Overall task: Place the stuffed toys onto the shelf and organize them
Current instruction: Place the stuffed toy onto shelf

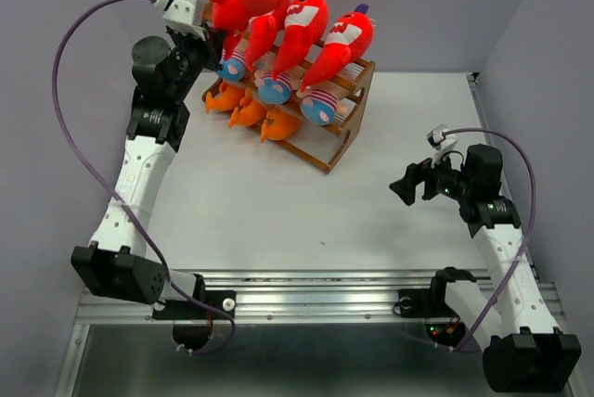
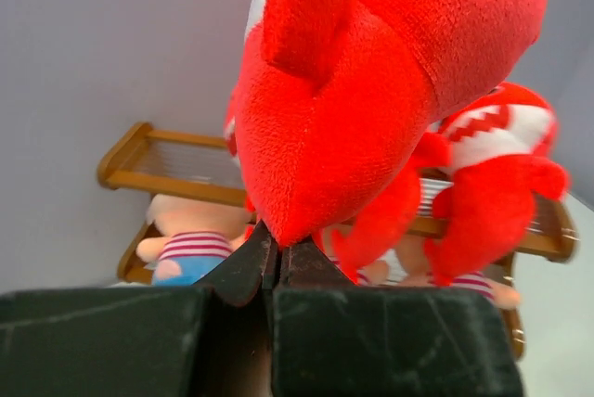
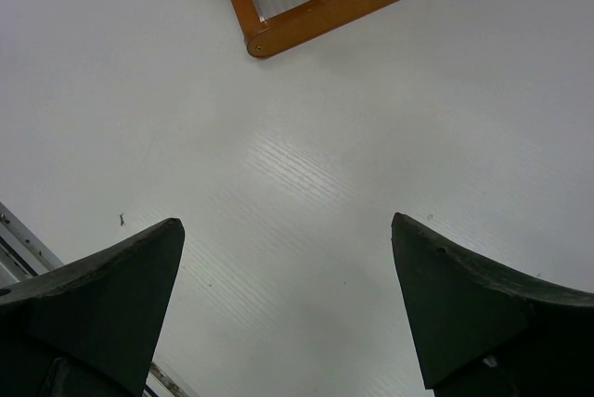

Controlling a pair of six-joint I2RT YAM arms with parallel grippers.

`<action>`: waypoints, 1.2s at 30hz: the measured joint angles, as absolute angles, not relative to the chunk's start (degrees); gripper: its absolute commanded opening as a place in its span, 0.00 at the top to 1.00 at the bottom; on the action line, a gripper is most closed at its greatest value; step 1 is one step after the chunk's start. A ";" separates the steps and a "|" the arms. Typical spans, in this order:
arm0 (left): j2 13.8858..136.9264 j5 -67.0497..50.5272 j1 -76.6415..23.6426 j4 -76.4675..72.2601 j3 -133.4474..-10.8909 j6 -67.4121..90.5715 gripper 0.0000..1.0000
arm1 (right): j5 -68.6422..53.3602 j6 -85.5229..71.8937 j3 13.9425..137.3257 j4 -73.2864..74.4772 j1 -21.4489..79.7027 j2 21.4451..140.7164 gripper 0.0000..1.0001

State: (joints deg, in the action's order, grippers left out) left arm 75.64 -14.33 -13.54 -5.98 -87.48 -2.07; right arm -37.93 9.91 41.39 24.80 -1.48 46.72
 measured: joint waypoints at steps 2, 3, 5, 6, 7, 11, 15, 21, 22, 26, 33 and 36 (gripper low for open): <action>78.72 -15.62 -9.23 -8.29 -87.79 0.62 1.00 | -37.89 10.11 41.39 24.80 -1.50 46.70 0.02; 80.01 -15.97 -7.84 -9.21 -87.79 1.72 1.00 | -37.89 10.15 41.39 24.80 -1.48 46.68 0.02; 82.74 -16.56 -5.17 -10.96 -87.90 3.68 1.00 | -37.87 10.31 41.36 24.80 -1.50 46.52 0.02; 83.92 -16.78 -4.34 -11.42 -88.07 4.69 1.00 | -37.87 10.33 41.36 24.80 -1.48 46.44 0.02; 85.65 -17.04 -3.31 -12.23 -88.47 5.74 1.00 | -37.87 10.33 41.34 24.80 -1.48 46.35 0.02; 90.39 -18.33 -1.28 -14.70 -89.71 9.08 1.00 | -37.89 10.37 41.12 24.77 -1.48 46.11 0.02; 95.18 -19.33 -0.56 -15.79 -93.78 11.42 1.00 | -37.91 10.39 41.04 24.77 -1.48 46.17 0.02; 103.72 -21.04 -0.51 -16.25 -104.25 12.08 1.00 | -37.89 10.59 41.04 24.80 -1.48 46.22 0.02; 105.03 -21.34 -0.54 -16.03 -105.93 11.90 1.00 | -37.89 10.63 41.01 24.77 -1.48 46.22 0.02; 111.20 -23.40 -0.58 -12.32 -113.73 10.55 1.00 | -37.87 10.74 40.84 24.77 -1.50 46.22 0.02; 116.66 -25.54 -0.58 -6.83 -117.05 7.75 1.00 | -37.80 10.76 40.60 24.80 -1.91 46.28 0.02; 117.97 -26.39 -0.58 -4.89 -117.08 6.70 1.00 | -37.78 10.74 40.49 24.77 -1.91 46.28 0.02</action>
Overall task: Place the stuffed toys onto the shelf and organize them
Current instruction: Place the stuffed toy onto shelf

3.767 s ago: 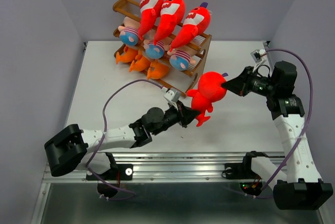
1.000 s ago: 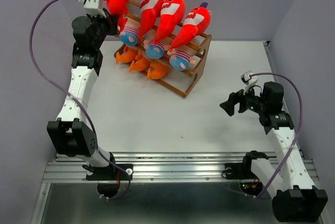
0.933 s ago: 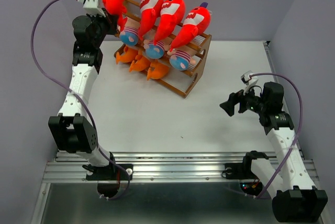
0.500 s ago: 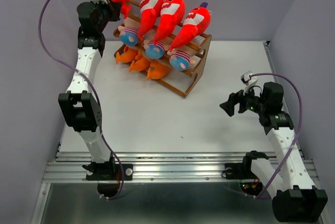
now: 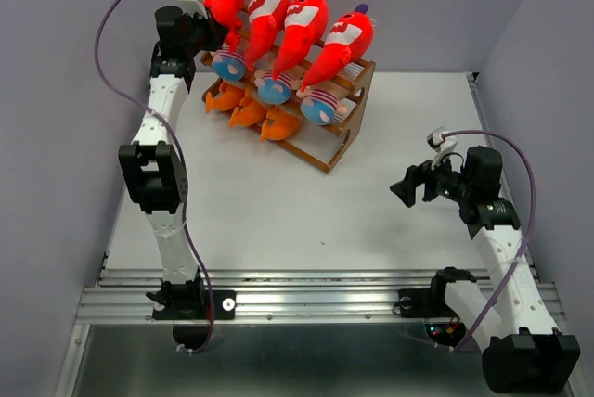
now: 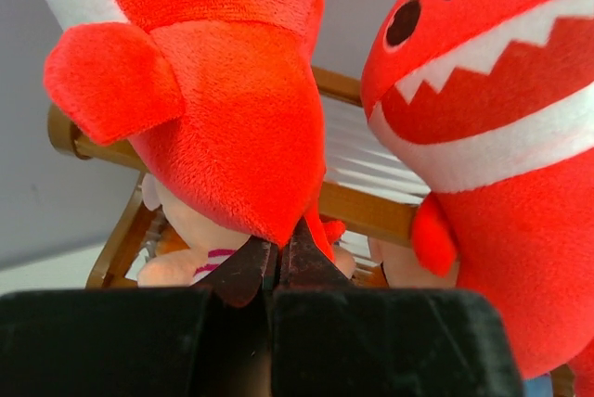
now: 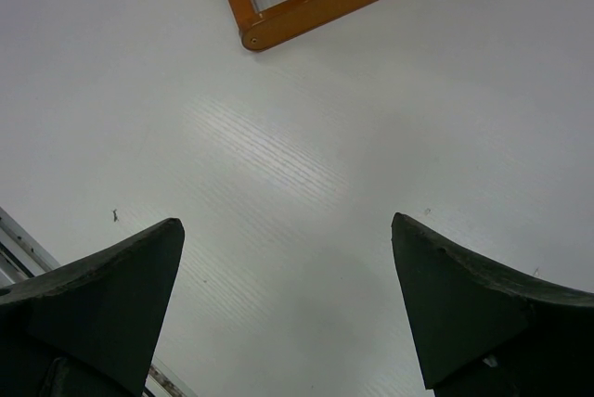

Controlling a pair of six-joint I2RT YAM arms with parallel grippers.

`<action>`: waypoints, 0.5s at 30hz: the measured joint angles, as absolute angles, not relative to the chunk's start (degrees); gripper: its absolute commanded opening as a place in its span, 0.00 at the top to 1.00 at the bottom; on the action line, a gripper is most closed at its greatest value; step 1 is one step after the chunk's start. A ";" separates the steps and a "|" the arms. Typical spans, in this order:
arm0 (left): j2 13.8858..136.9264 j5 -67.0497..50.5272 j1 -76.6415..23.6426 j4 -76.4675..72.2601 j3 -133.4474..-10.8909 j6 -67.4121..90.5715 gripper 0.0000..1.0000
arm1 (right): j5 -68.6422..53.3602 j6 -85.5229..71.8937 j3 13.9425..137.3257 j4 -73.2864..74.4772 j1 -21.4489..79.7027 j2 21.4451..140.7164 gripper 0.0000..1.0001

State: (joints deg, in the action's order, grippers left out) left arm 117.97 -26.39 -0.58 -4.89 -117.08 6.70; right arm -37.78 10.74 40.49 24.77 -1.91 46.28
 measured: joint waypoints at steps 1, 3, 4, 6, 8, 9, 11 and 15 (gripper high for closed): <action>118.28 -26.61 -0.58 -4.38 -117.10 6.42 1.00 | -37.71 10.74 40.42 24.80 -1.91 46.28 0.02; 118.85 -27.09 -0.58 -3.36 -117.14 5.72 1.00 | -37.69 10.74 40.40 24.77 -1.91 46.28 0.02; 119.02 -27.27 -0.58 -3.18 -117.16 5.43 1.00 | -37.69 10.76 40.40 24.80 -2.00 46.28 0.02; 119.09 -27.77 -0.58 -3.01 -117.16 4.75 1.00 | -37.65 10.74 40.40 24.77 -2.33 46.28 0.02; 119.09 -28.25 -0.56 -2.68 -117.49 4.12 1.00 | -37.65 10.76 40.40 24.80 -2.57 46.28 0.02; 119.09 -28.45 -0.51 -2.59 -117.56 3.95 1.00 | -37.65 10.76 40.40 24.80 -2.57 46.28 0.02; 119.09 -28.95 -0.51 -2.24 -117.89 3.62 1.00 | -37.65 10.76 40.40 24.77 -2.57 46.28 0.02; 119.09 -30.46 -0.51 -2.11 -118.10 3.40 1.00 | -37.65 10.76 40.40 24.80 -2.59 46.28 0.02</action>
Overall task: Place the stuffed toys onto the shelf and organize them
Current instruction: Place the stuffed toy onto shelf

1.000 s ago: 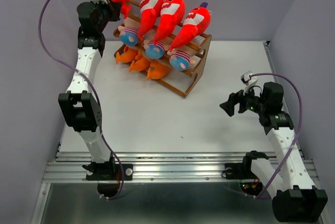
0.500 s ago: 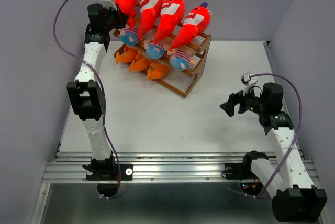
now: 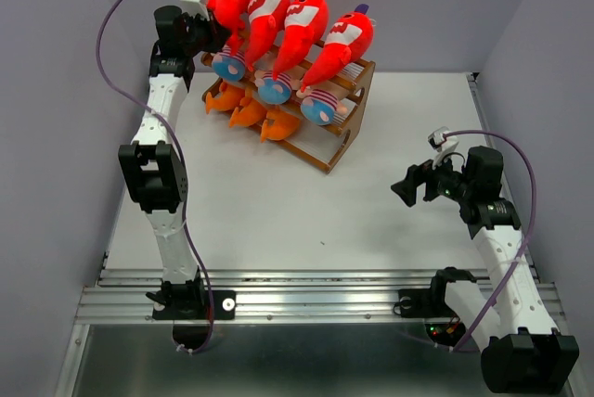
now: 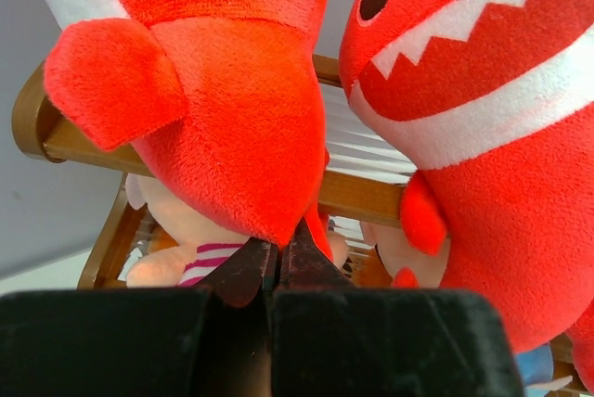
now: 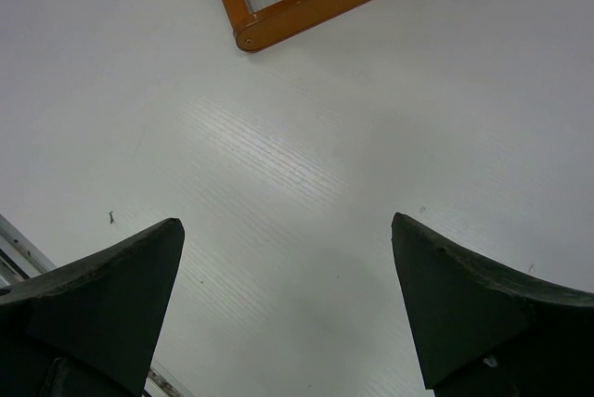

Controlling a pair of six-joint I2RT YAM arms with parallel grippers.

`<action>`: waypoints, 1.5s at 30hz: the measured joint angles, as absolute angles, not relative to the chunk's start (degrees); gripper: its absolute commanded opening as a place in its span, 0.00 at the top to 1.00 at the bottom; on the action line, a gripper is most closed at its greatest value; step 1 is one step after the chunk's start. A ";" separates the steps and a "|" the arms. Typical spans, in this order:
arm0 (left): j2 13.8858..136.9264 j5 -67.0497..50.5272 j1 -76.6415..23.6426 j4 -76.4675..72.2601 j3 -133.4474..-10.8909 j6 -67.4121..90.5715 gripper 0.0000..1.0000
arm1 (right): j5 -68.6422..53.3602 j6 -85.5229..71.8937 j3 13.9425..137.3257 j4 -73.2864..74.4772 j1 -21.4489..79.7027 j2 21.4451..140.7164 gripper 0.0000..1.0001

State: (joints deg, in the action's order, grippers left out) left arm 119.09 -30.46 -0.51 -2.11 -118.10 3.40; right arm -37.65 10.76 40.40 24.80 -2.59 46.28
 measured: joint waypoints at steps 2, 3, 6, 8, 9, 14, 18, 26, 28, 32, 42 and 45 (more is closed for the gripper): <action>119.09 -31.09 -0.51 -2.11 -118.13 3.38 1.00 | -37.65 10.74 40.40 24.77 -2.59 46.28 0.02; 119.09 -31.24 -0.51 -2.11 -118.13 3.36 1.00 | -37.65 10.76 40.40 24.80 -2.59 46.28 0.02; 119.11 -31.46 -0.51 -2.11 -118.13 3.36 0.96 | -37.65 10.76 40.40 24.77 -2.81 46.28 0.02; 119.11 -31.46 -0.51 -2.11 -118.13 3.36 0.90 | -37.65 10.74 40.40 24.77 -2.98 46.26 0.02; 119.13 -31.46 -0.51 -2.11 -118.13 3.36 0.87 | -37.65 10.76 40.40 24.77 -3.05 46.26 0.02; 119.17 -31.42 -0.51 -2.11 -118.13 3.51 0.64 | -37.65 10.76 40.40 24.77 -3.05 46.26 0.02; 119.17 -31.42 -0.51 -2.09 -118.13 3.60 0.48 | -37.65 10.76 40.40 24.77 -3.05 46.26 0.02; 119.17 -31.22 -0.51 -2.09 -118.13 3.86 0.36 | -37.65 10.74 40.40 24.80 -3.44 46.22 0.02; 119.17 -31.20 -0.54 -2.09 -118.13 3.90 0.34 | -37.65 10.74 40.40 24.80 -3.44 46.22 0.02; 119.17 -31.03 -0.54 -2.09 -118.13 3.95 0.25 | -37.65 10.76 40.40 24.80 -3.44 46.22 0.02; 119.09 -31.00 -0.54 -2.09 -118.13 4.19 0.14 | -37.67 10.76 40.40 24.77 -3.44 46.09 0.02; 118.74 -31.03 -0.25 -2.07 -118.13 4.29 0.13 | -37.67 10.76 40.38 24.80 -3.44 45.98 0.02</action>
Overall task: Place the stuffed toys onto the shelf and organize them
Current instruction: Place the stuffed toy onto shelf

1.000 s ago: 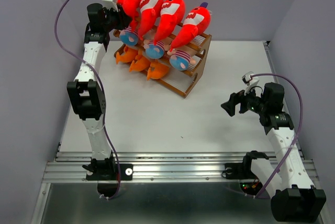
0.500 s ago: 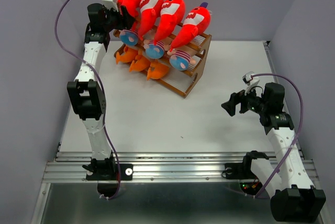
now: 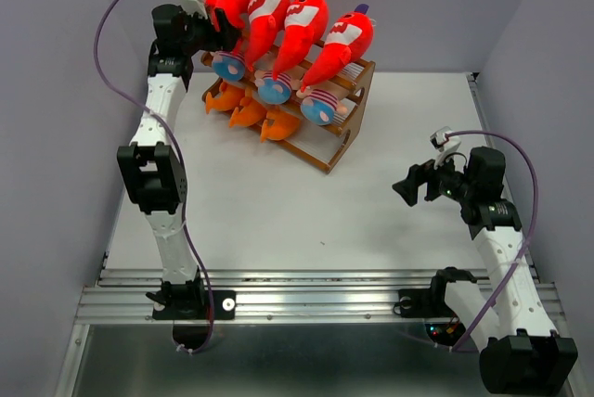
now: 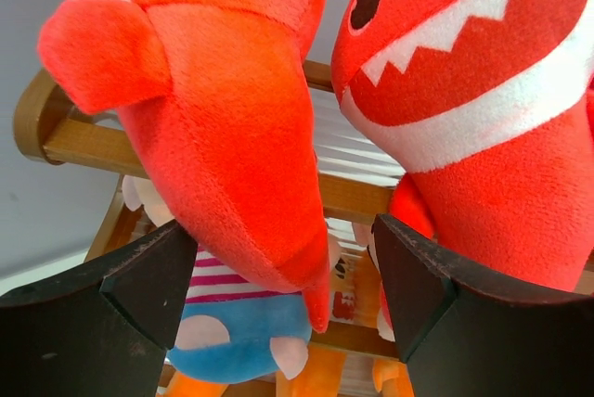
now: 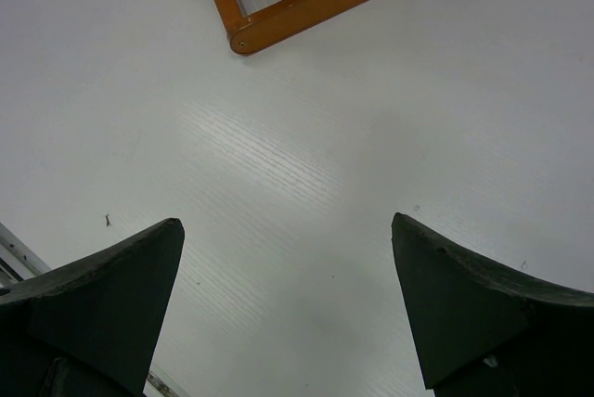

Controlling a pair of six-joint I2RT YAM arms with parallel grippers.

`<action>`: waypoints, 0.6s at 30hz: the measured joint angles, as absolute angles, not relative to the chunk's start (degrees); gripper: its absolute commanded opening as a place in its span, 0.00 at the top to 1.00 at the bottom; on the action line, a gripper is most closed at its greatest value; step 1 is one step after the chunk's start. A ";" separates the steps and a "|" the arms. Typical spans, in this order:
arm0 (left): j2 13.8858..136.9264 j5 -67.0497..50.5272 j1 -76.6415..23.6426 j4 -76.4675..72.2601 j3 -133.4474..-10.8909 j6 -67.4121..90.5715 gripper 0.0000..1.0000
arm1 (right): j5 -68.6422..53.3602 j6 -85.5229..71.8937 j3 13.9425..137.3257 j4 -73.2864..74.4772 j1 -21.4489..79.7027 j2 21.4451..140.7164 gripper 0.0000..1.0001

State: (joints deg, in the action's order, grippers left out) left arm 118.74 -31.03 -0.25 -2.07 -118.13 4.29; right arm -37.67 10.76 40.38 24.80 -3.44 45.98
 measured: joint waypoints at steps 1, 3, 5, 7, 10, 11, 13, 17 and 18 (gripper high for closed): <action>118.48 -31.05 -0.12 -2.07 -118.13 4.36 0.13 | -37.67 10.76 40.38 24.77 -3.44 45.87 0.02; 117.75 -31.33 0.45 -2.13 -118.08 4.80 0.13 | -37.69 10.79 40.38 24.80 -3.44 45.65 0.02; 116.73 -31.53 1.10 -2.26 -117.89 5.19 0.12 | -37.69 10.79 40.38 24.77 -3.44 45.45 0.02; 115.26 -31.88 1.87 -2.48 -117.60 5.61 0.13 | -37.69 10.81 40.38 24.80 -3.44 45.36 0.02; 113.03 -32.49 2.72 -3.49 -116.99 6.13 0.12 | -37.69 10.79 40.38 24.77 -3.44 45.34 0.02; 112.36 -32.64 2.94 -3.86 -116.79 6.44 0.12 | -37.69 10.81 40.38 24.77 -3.44 45.34 0.02; 111.11 -32.86 3.20 -4.62 -116.07 6.79 0.12 | -37.69 10.83 40.38 24.77 -3.77 45.34 0.02; 109.58 -32.88 3.57 -5.63 -115.33 7.86 0.12 | -37.69 11.00 40.38 24.77 -4.10 45.28 0.02; 109.43 -32.71 3.79 -5.85 -115.24 8.43 0.12 | -37.69 11.00 40.38 24.77 -4.10 45.23 0.02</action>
